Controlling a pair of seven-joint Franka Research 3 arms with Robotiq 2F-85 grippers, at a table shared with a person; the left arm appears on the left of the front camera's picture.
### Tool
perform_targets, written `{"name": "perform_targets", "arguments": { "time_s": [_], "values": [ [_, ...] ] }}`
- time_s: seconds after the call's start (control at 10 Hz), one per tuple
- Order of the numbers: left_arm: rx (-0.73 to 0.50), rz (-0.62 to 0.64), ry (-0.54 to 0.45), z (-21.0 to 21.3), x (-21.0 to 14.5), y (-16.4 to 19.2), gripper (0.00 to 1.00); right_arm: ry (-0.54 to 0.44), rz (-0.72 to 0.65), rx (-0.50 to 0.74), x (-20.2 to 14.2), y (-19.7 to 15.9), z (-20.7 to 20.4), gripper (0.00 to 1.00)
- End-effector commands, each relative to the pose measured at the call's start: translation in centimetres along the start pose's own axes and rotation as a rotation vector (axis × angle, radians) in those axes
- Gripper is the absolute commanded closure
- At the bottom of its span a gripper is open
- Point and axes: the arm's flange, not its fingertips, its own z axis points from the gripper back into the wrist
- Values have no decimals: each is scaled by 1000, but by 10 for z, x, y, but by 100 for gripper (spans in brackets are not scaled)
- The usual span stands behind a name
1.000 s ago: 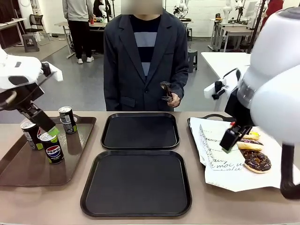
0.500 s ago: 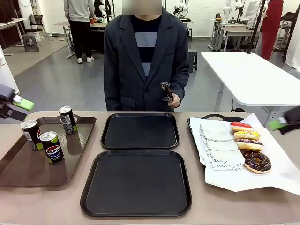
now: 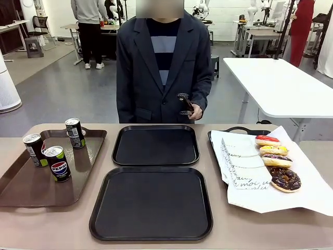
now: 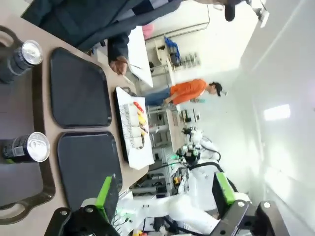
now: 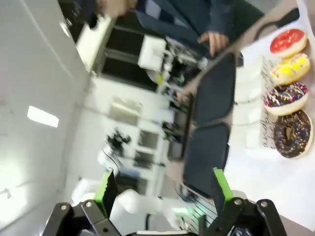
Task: Set up donuts and drinks on trays.
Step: Pick up one Pepsi coke and place it on the Flat Tray.
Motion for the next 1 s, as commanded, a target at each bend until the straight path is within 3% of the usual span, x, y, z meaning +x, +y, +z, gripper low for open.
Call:
{"name": "perform_targets", "arguments": {
  "time_s": [0.0, 0.2, 0.3, 0.9],
  "values": [
    [62, 2, 1, -1, -12, 5, 0, -40, 26, 49, -35, -2, -19, 0],
    [157, 15, 53, 4, -13, 12, 0, -14, 52, 48, -38, 6, -24, 0],
    [55, 28, -9, 7, -3, 7, 0, -56, -7, 65, -6, -1, 14, 0],
    [55, 28, -9, 7, -3, 7, 0, -56, -7, 65, -6, -1, 14, 0]
  ]
}}
